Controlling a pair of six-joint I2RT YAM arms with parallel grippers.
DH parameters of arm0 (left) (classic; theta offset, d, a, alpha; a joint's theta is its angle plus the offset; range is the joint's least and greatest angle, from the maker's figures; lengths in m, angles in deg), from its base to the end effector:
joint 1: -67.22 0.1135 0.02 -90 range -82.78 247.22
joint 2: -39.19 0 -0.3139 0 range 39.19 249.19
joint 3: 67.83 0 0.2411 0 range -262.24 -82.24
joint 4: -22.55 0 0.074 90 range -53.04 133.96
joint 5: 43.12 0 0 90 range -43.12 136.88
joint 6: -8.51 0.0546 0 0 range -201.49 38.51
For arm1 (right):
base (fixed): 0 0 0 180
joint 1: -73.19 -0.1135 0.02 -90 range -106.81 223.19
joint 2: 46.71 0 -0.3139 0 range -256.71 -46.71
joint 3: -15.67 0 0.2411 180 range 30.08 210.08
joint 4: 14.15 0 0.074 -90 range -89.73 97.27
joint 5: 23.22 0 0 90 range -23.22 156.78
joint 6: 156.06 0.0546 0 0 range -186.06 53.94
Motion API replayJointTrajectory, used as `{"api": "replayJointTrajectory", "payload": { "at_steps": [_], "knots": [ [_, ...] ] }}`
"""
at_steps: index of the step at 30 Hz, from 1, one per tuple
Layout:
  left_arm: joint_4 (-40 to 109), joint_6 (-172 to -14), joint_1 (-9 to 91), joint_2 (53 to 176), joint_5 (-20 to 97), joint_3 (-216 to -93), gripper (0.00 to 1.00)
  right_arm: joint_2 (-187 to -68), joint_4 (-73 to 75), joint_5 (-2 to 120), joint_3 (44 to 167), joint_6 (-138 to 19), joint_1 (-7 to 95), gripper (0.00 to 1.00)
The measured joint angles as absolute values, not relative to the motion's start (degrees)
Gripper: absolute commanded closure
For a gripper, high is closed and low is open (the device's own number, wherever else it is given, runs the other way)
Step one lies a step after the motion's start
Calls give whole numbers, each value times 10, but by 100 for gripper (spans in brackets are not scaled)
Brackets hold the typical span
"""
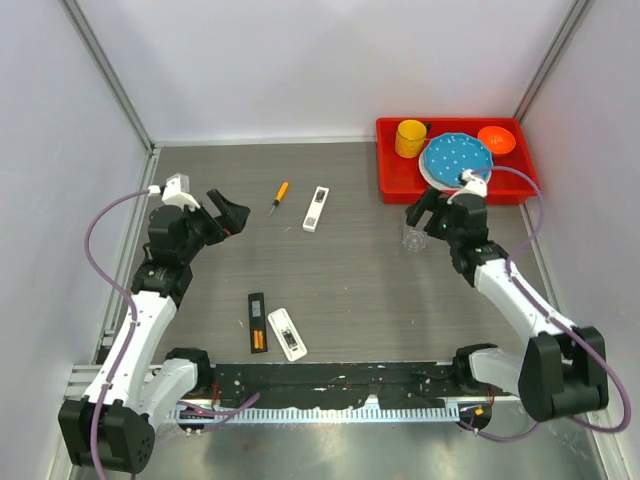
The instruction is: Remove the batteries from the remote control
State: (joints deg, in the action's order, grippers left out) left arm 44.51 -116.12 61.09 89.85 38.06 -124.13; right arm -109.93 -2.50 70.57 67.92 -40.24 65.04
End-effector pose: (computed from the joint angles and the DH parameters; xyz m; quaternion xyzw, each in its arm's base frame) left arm 0.1818 -0.0279 0.3440 -0.1517 0.7847 -0.2659 0.5390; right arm 0.2320 0.0296 0.2984 0.1458 0.8189 0.1356 0.5383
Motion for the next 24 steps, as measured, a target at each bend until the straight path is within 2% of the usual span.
{"api": "replayJointTrajectory", "payload": {
  "at_steps": [4,10,13,19,24],
  "knots": [
    [450,-1167,611,906,370,-1241,0,-1176,0,686,726,-412,589,0],
    [479,-1170,612,905,354,-1247,0,-1300,23,708,817,-423,411,0],
    [510,-1167,612,893,347,-1267,0,-1360,26,716,868,-423,354,0],
    [552,-1148,612,850,356,-1325,0,-1455,25,714,940,-407,307,1],
    [588,-1114,612,924,370,-1396,2,-1467,25,704,943,-389,309,1]
  ]
}}
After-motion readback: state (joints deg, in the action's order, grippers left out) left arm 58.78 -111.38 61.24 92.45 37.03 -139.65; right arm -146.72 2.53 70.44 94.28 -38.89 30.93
